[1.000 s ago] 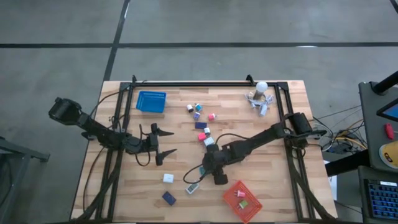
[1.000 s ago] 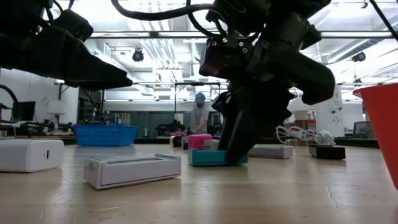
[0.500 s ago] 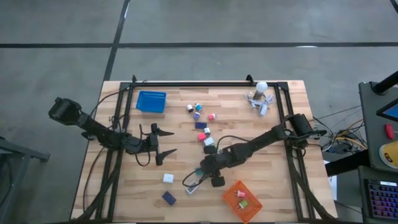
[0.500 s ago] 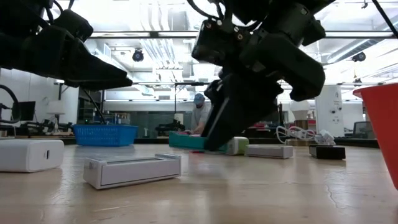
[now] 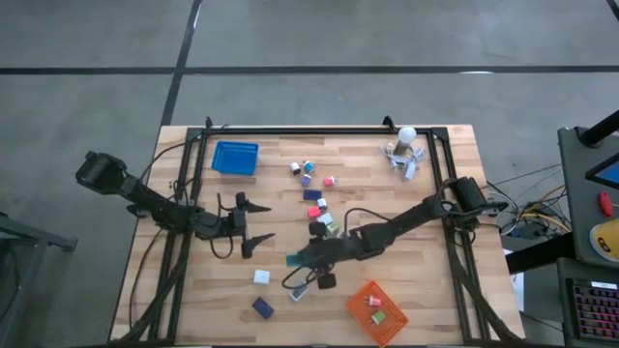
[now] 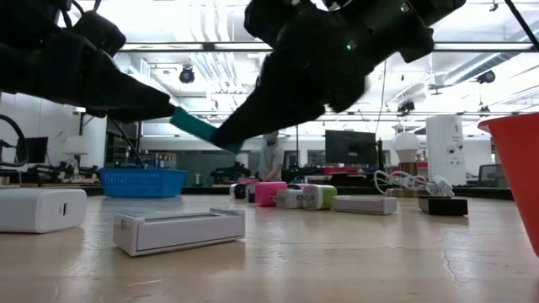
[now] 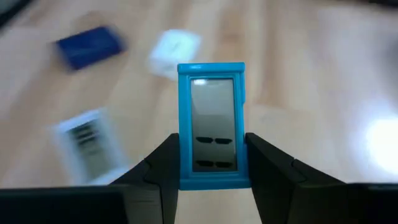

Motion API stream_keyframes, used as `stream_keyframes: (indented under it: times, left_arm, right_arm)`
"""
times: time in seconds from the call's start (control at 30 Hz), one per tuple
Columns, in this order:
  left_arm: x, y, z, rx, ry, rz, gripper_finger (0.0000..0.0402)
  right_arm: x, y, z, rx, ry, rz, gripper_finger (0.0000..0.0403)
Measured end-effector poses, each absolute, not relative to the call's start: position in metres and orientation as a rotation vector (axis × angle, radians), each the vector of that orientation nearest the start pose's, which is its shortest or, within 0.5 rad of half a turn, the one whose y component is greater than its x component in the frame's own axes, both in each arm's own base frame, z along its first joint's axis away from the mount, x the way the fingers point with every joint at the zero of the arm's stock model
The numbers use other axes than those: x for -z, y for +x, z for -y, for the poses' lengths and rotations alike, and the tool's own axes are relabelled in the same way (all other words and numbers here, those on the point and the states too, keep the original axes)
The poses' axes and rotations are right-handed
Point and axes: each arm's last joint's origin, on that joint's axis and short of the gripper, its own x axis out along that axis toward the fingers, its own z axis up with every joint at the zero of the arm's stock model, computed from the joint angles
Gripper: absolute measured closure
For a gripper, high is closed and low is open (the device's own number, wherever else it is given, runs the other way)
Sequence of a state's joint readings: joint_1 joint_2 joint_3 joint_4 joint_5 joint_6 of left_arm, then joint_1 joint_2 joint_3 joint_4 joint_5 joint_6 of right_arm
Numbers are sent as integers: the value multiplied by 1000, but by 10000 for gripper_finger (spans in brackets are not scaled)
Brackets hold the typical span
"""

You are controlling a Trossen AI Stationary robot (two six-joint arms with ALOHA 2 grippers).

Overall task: Pick & Place Office items
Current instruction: Put the blue digital clock into the blue bin

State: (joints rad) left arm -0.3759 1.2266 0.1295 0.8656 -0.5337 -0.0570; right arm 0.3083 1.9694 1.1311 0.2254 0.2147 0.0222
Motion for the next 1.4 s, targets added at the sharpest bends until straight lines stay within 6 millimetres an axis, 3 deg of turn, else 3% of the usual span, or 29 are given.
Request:
stream_keyframes:
  times: [0.23,0.4,0.63,0.97,1.17,1.4]
  left_arm:
    - [-151,181,57,-95,-24,-96,35]
    - [-162,185,60,-59,-116,-27,35]
    - [-166,199,60,-84,-242,-21,35]
    - [-156,213,47,-124,-303,-77,35]
    - [-148,215,44,-137,-253,-118,35]
    - [-141,222,40,-159,-190,-158,42]
  right_arm:
    - [-149,386,-111,377,-372,-554,264]
    - [-153,384,-109,546,-509,-538,264]
    - [-155,385,-107,657,-700,-563,264]
    - [-129,394,-113,758,-997,-651,264]
    - [-119,397,-116,754,-1084,-684,264]
    - [-129,403,-120,750,-1096,-675,264]
